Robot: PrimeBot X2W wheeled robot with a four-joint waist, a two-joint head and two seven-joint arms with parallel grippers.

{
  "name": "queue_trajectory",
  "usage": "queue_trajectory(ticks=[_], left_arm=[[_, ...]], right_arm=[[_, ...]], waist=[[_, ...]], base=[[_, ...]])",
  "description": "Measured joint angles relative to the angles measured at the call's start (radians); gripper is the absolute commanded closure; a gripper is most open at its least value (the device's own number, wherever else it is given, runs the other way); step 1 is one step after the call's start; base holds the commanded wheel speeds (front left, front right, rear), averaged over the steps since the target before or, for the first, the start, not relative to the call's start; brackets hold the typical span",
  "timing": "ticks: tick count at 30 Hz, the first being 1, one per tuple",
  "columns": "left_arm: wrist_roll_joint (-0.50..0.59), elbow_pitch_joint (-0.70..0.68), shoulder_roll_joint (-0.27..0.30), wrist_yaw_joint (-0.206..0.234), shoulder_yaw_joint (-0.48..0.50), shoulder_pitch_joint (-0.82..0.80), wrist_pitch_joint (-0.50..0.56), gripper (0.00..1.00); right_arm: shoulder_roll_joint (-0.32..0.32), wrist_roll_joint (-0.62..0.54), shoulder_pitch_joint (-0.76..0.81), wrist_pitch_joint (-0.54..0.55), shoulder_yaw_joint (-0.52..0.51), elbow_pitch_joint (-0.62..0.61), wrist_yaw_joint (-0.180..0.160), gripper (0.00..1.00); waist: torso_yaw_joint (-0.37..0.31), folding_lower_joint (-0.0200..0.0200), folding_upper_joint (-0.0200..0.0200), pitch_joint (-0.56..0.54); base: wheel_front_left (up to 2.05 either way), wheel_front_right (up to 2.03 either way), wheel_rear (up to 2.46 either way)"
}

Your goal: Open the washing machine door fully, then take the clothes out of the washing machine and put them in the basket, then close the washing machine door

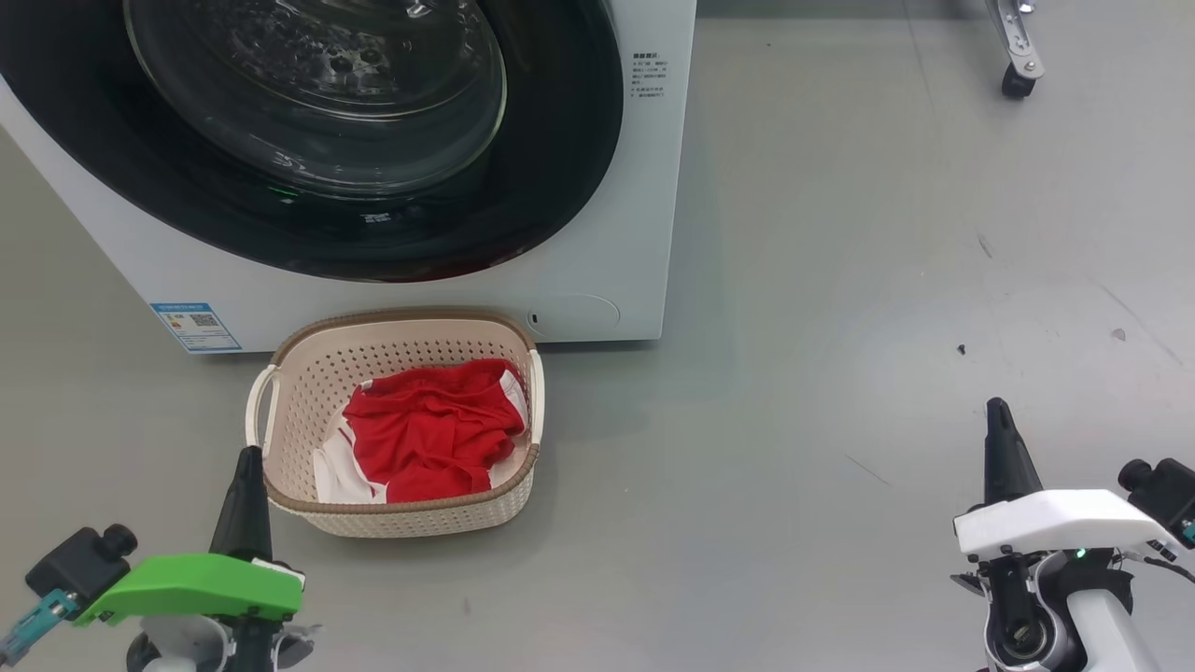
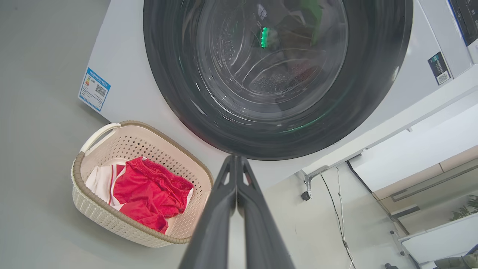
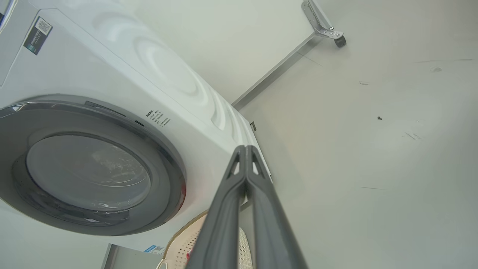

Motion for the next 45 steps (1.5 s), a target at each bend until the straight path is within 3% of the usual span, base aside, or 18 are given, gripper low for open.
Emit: queue_trajectory(ticks=[45], left_arm=[[-0.527,-0.009,0.011,0.0,0.058,0.001,0.137,1.0]], right_arm=[[-0.036,0.631,0.0,0.127,-0.074,0.042,0.053,1.0]], waist=[[0.028,0.0,0.0,-0.08]], base=[[0.0,0.0,0.0]])
